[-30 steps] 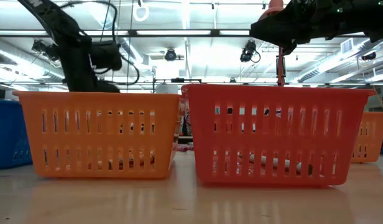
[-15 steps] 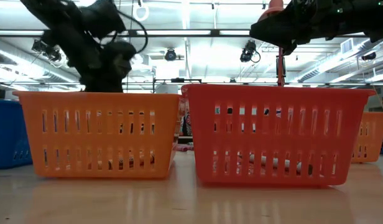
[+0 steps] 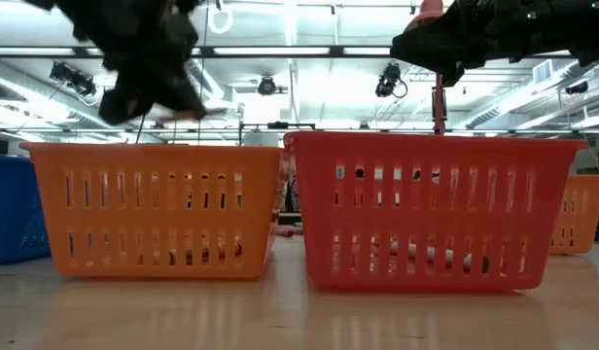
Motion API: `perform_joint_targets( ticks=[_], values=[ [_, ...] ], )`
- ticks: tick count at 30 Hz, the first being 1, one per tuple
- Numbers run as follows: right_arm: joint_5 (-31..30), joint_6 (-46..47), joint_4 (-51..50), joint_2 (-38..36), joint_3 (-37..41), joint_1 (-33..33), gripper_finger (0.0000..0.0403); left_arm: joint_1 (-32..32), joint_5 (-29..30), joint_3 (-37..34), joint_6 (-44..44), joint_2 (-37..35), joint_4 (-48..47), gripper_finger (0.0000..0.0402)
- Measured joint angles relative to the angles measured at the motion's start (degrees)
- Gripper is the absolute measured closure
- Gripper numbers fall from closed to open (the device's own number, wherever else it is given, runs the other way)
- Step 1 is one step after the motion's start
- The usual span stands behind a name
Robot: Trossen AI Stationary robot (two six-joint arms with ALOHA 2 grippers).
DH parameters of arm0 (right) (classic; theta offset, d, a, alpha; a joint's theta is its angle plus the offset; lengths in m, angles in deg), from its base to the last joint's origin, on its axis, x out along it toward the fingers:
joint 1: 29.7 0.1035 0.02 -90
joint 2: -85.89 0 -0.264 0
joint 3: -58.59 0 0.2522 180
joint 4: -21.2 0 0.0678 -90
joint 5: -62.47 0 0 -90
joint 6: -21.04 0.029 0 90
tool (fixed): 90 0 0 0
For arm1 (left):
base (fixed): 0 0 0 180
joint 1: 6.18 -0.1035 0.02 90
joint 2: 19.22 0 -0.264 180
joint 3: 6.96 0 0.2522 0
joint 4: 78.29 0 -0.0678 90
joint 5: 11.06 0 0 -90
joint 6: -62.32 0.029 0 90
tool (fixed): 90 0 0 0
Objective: Sort crayons
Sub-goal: Put the orange crayon into the left orange bin
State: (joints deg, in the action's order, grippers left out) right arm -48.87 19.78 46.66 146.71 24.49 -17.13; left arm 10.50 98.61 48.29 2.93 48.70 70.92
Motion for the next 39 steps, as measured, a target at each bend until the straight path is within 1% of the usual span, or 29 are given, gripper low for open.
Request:
perform_joint_targets(
  ticks=[3, 6, 12, 13, 16, 22, 25, 30, 33, 39],
  values=[
    [0.0, 0.03, 0.07, 0.0, 0.0, 0.0, 0.0293, 2.67, 3.48, 2.06, -0.72, 0.27, 0.46, 0.037],
    [0.0, 0.03, 0.09, 0.0, 0.0, 0.0, 0.0293, 5.57, 6.27, 2.76, -2.66, 1.91, 3.0, 0.037],
    [0.0, 0.05, -0.04, 0.0, 0.0, 0.0, 0.0293, 10.71, 6.65, 3.2, -9.41, 8.87, 12.04, 0.037],
    [0.0, 0.05, -0.01, 0.0, 0.0, 0.0, 0.0293, 11.41, 6.61, 3.9, -10.34, 10.22, 11.97, 0.037],
    [0.0, 0.07, -0.08, -0.02, 0.0, 0.0, 0.0293, 13.24, 6.62, 8.34, -12.34, 14.96, 9.93, 0.037],
    [0.04, 0.25, 0.63, -0.02, -0.02, 0.07, 0.0293, 14.5, 8.7, 19.48, -17.82, 24.54, -5.15, 0.037],
    [0.31, 0.36, 0.61, -0.02, -0.02, 0.28, 0.0293, 14.46, 8.53, 22.81, -19.96, 28.48, -8.17, 0.037],
    [0.28, 0.16, 1.01, -0.02, -0.02, 0.94, 0.0293, 14.28, 6.27, 25.74, -20.6, 32.45, -8.7, 0.0364],
    [0.29, -0.08, 1.13, -0.02, -0.02, 1.01, 0.0293, 14.28, 5.7, 25.88, -21.23, 32.65, -10.2, 0.0343],
    [0.31, -0.17, 1.19, -0.02, -0.02, 0.98, 0.0293, 14.25, 4.72, 25.86, -20.48, 32.62, -13.27, 0.0279]
  ],
)
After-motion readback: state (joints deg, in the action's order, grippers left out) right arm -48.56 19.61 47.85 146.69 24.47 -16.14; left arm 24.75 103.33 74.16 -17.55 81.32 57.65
